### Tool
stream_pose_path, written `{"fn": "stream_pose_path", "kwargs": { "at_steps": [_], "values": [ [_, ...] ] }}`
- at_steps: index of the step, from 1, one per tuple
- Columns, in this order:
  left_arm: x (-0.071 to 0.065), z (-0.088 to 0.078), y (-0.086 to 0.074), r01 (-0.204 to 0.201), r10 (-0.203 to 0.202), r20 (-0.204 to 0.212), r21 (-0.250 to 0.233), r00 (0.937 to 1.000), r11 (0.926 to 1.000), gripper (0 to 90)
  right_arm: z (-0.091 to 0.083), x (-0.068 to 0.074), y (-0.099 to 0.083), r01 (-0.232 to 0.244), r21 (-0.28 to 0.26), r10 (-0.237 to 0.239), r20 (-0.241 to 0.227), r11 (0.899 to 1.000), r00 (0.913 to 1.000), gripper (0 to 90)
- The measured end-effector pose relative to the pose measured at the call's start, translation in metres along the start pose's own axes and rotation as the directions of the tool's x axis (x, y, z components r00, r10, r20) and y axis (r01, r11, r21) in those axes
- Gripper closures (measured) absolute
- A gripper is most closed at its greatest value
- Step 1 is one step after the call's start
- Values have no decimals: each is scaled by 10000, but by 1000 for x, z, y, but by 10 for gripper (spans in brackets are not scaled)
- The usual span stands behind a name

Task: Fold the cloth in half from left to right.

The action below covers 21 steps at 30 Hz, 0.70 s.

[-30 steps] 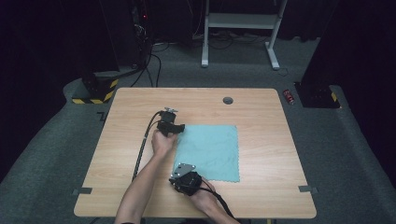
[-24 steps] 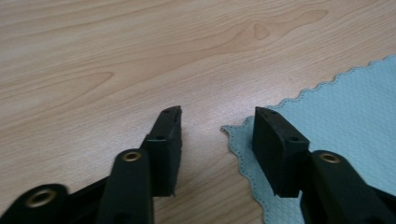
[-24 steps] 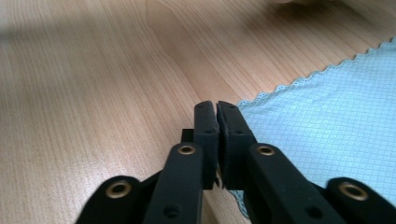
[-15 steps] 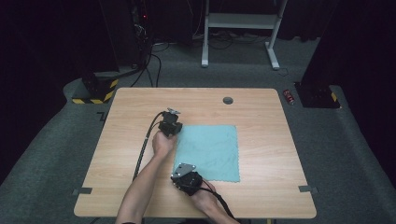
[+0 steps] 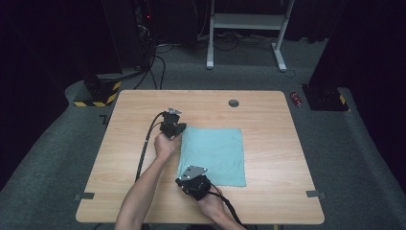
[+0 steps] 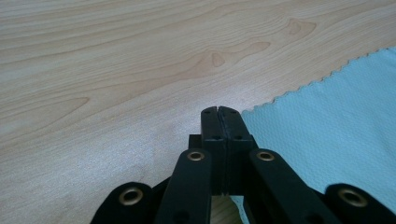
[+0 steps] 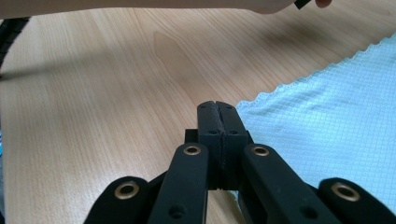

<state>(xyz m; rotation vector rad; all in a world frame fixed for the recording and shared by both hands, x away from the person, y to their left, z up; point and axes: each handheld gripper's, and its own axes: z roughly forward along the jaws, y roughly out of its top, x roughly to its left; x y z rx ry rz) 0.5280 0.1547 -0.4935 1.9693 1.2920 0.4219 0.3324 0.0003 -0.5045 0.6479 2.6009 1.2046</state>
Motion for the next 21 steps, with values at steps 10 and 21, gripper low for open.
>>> {"fn": "stream_pose_path", "kwargs": {
  "at_steps": [10,21],
  "values": [
    [11,-19,3,-119,121,89,-179,9999,9998,900,-1,5,12,-116,-358,102,-391,9993,9992,900],
    [28,-44,2,-131,132,-173,25,9998,9999,900,4,15,30,-7,-741,-58,-886,9973,9960,900]
  ]
}}
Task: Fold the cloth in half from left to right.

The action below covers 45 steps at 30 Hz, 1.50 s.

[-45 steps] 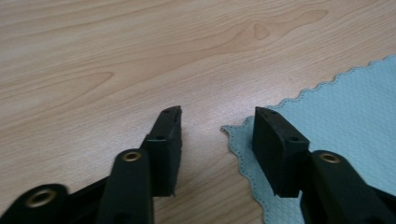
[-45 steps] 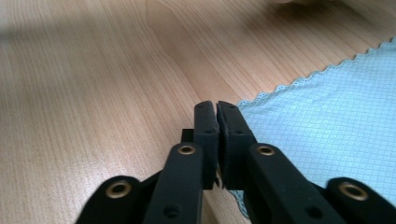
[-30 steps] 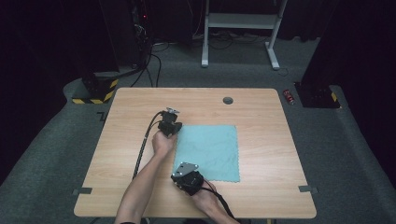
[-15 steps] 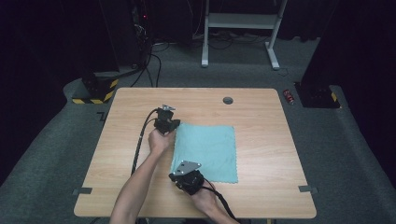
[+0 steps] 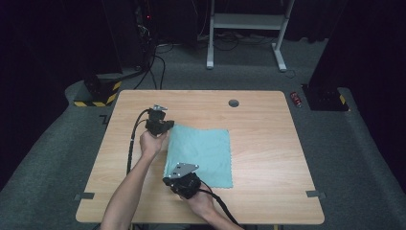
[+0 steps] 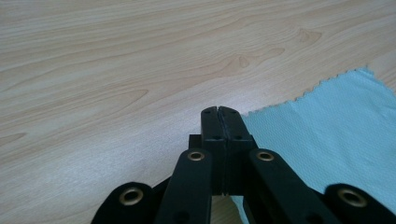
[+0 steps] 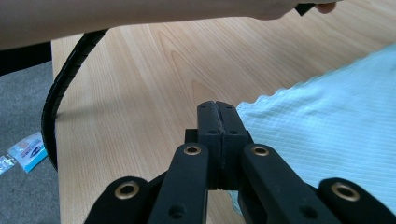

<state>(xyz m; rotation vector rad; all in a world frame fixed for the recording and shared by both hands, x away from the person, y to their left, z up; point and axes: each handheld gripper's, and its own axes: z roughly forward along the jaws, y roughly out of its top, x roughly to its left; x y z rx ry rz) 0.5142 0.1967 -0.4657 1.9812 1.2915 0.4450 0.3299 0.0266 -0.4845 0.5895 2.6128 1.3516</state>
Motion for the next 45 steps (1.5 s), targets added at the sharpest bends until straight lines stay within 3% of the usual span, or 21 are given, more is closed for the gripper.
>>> {"fn": "stream_pose_path", "kwargs": {
  "at_steps": [6,11,19,22,31,45],
  "values": [
    [-10,13,-1,-234,234,34,157,9997,9996,900,-14,-8,-11,-249,-127,253,307,9996,9992,900],
    [-25,26,0,-380,376,305,131,9988,9992,900,-25,-13,-26,-547,-217,559,595,9983,9967,900],
    [-53,43,11,-938,927,538,183,9942,9954,900,-44,-19,-50,-877,-282,905,1229,9958,9883,900],
    [-62,54,11,-1177,1151,552,477,9918,9919,900,-53,-21,-58,-835,-177,853,1726,9964,9813,900],
    [-76,65,18,-1057,1014,807,501,9916,9931,900,-71,-31,-78,-1138,-155,1145,2126,9934,9704,900],
    [-105,79,31,-1391,1337,1241,361,9832,9896,900,-96,-38,-97,-1600,-324,1631,2462,9866,9554,900]
  ]
}}
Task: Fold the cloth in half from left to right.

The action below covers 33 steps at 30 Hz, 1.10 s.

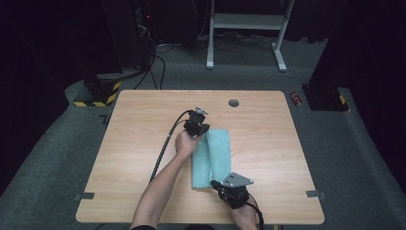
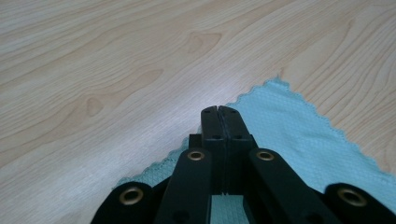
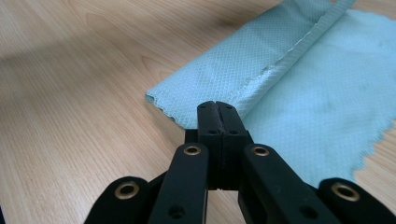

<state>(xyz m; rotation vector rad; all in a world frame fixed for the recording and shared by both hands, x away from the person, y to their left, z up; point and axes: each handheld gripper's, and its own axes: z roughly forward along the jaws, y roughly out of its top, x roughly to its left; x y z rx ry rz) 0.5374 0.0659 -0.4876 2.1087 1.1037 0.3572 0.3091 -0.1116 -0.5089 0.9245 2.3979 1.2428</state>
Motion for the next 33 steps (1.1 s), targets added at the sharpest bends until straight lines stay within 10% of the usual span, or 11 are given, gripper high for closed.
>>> {"fn": "stream_pose_path", "kwargs": {
  "at_steps": [33],
  "values": [
    [-44,44,21,-786,780,370,169,9963,9968,898,-22,-28,-30,-732,437,693,850,9964,9940,900]
  ]
}}
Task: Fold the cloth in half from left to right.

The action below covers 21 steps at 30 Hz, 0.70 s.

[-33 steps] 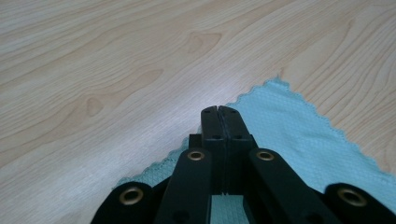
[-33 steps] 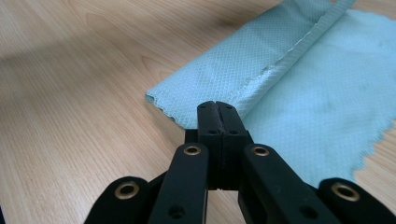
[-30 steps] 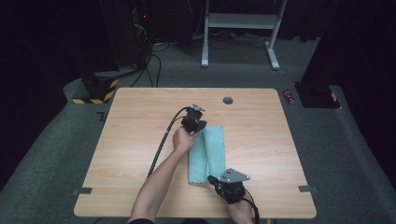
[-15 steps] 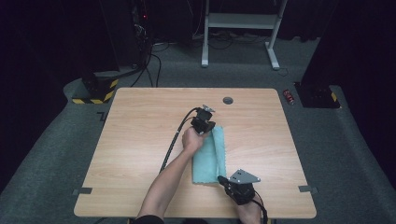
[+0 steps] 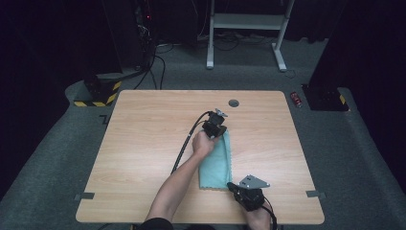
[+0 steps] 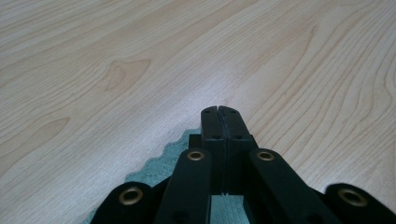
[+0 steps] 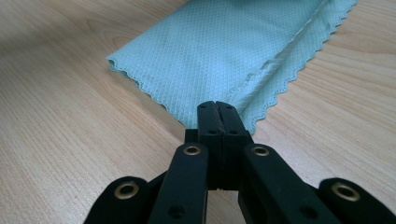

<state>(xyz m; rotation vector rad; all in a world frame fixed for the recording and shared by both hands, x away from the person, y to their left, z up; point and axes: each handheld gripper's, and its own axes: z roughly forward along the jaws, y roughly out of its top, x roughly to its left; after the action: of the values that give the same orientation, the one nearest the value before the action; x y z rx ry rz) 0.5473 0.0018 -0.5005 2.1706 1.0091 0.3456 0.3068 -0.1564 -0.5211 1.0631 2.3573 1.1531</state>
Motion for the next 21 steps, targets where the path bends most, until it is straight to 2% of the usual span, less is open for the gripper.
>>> {"fn": "stream_pose_path", "kwargs": {
  "at_steps": [10,12,15,16,19,21],
  "values": [
    [-4,8,1,-248,248,78,63,9997,9997,885,0,-4,-1,-149,249,149,19,9996,9999,895],
    [-2,7,2,-110,114,285,-162,9995,9998,837,0,-5,-1,-213,319,213,15,9993,9998,884],
    [-2,2,2,31,-22,415,-216,9991,9998,729,-1,-7,-1,-262,352,261,30,9990,9997,808],
    [-1,-2,1,-9,19,324,-312,9995,9995,708,-1,-8,-1,-294,312,293,55,9991,9996,793],
    [5,-16,-4,358,-351,141,-511,9993,9980,619,-5,-12,1,-374,-7,374,181,9993,9991,766],
    [10,-25,-9,426,-431,-73,-546,9990,9976,599,-8,-18,6,-380,-165,384,252,9991,9989,761]
  ]
}}
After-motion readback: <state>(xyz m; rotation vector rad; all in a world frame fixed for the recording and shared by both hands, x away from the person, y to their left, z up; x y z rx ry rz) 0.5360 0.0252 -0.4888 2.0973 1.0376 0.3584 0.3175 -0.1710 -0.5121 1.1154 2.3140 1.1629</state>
